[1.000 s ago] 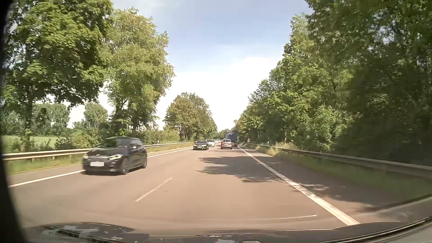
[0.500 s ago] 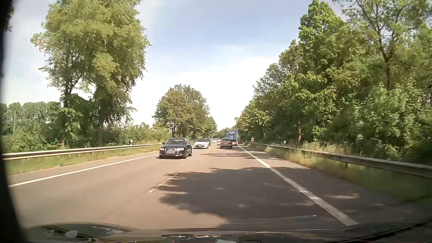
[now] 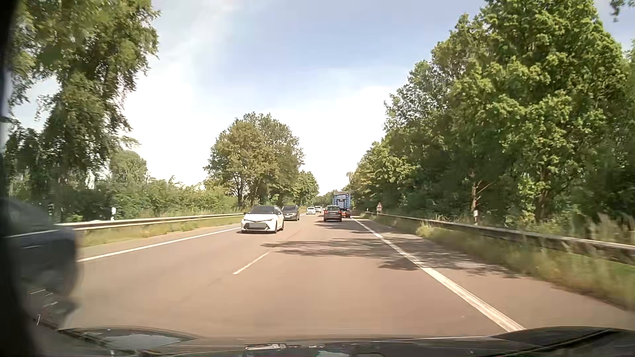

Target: Follow the waypoints while adhering to traffic rules and regulations

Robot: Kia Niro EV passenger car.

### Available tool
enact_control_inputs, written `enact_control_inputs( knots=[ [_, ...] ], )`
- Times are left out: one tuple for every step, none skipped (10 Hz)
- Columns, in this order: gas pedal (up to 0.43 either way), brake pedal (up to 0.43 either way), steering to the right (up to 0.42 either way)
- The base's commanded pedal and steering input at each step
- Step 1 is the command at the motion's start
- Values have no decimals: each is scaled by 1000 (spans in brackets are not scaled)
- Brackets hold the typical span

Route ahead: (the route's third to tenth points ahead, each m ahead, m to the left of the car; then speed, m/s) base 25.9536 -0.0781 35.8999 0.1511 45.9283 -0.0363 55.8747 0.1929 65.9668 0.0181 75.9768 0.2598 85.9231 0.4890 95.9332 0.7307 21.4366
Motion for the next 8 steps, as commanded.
enact_control_inputs(
  knots=[
    [118, 0, -1],
    [118, 0, -1],
    [118, 0, -1],
    [67, 0, -1],
    [0, 0, -1],
    [0, 0, -1],
    [0, 0, -1],
    [0, 0, -1]
  ],
)
